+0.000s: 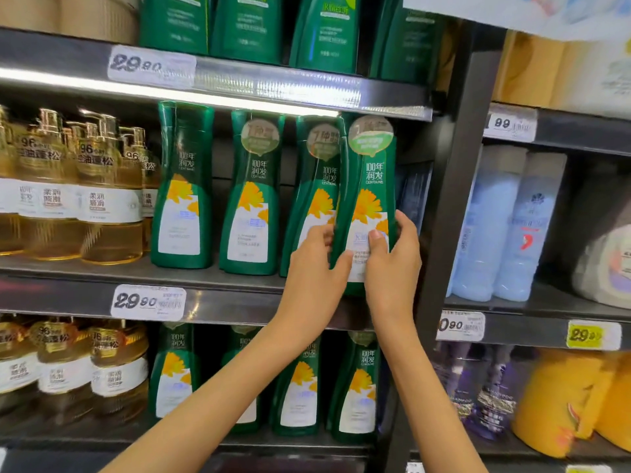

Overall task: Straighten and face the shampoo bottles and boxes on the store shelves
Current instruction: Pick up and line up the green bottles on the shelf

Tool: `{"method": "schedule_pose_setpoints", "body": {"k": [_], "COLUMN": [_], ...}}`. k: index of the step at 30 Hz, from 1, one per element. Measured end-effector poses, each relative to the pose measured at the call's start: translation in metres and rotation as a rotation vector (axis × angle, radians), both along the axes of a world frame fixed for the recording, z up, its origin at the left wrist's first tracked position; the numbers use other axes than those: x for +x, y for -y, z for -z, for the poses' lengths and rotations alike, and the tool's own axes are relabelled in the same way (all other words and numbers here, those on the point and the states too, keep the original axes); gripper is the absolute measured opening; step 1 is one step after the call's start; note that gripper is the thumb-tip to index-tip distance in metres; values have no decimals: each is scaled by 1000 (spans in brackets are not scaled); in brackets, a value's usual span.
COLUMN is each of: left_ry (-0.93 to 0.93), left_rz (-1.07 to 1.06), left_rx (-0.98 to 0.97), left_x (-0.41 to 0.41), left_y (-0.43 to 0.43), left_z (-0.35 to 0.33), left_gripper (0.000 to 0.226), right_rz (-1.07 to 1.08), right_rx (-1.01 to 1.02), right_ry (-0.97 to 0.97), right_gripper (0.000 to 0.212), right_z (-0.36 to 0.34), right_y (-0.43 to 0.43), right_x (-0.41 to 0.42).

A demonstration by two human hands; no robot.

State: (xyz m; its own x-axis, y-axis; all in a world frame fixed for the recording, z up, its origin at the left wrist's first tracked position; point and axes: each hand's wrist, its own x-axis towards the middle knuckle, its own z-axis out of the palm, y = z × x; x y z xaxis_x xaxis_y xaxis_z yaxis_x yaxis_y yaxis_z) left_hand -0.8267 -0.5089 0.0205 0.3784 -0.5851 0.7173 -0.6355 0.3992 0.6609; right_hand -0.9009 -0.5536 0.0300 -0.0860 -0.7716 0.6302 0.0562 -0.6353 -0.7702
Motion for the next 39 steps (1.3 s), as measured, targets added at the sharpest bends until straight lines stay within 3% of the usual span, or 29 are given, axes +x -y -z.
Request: {"method": "schedule_pose_setpoints", "body": {"k": [10, 23, 33, 39], "left_ry": [81, 13, 0, -1], "left_rz": [-27, -55, -20, -1], "left_rx": [47, 171, 229, 149], "left_x": [-11, -11, -7, 4], "left_y": [11, 18, 22, 3], "left_z": [6, 21, 20, 24], "left_gripper": [57, 46, 42, 34], "right_rz": [24, -102, -81, -101], "right_rx": [12, 51, 54, 68], "right_ry": [89, 128, 127, 53], "right_gripper": [40, 23, 30, 39], "right_z": [9, 8, 6, 9], "right_y": [24, 48, 54, 54], "right_x": [10, 7, 9, 5]}}
